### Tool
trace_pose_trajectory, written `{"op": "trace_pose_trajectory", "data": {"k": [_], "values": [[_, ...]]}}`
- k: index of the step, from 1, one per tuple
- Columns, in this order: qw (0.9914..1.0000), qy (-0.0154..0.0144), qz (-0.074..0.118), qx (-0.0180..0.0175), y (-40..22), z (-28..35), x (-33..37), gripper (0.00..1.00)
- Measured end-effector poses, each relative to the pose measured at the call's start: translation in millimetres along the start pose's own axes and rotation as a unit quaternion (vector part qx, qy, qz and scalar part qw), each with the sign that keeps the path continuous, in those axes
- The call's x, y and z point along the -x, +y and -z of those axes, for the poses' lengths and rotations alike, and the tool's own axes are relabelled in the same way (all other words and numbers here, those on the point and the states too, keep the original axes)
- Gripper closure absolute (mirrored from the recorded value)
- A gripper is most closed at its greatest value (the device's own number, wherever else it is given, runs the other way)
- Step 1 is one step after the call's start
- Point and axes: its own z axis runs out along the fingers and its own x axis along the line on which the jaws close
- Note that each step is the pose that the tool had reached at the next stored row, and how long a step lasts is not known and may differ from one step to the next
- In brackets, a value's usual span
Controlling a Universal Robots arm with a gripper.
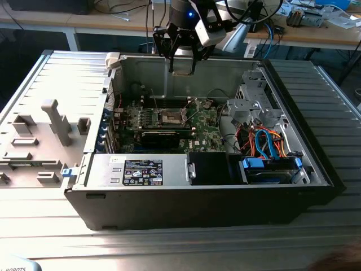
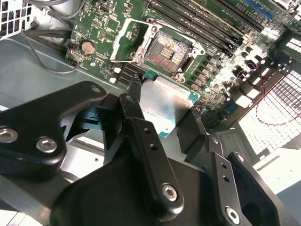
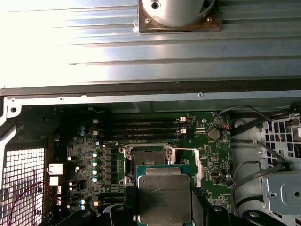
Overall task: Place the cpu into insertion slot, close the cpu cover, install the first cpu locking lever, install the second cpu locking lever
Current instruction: 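Place the cpu into insertion slot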
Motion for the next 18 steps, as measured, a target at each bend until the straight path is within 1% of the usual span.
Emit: {"op": "trace_pose_trajectory", "data": {"k": [6,9,14,16,18], "values": [[1.00000,0.0000,0.000,0.0001,0.0,-0.6,0.0,0.45],[1.00000,0.0000,0.000,0.0000,-0.1,-1.6,-1.9,0.45],[1.00000,0.0000,0.000,-0.0001,-0.3,-2.9,-2.4,0.45],[1.00000,0.0000,0.000,-0.0001,-0.7,-7.0,-2.6,0.45],[1.00000,0.0000,0.000,0.0000,-0.7,-7.1,-2.6,0.45]]}}
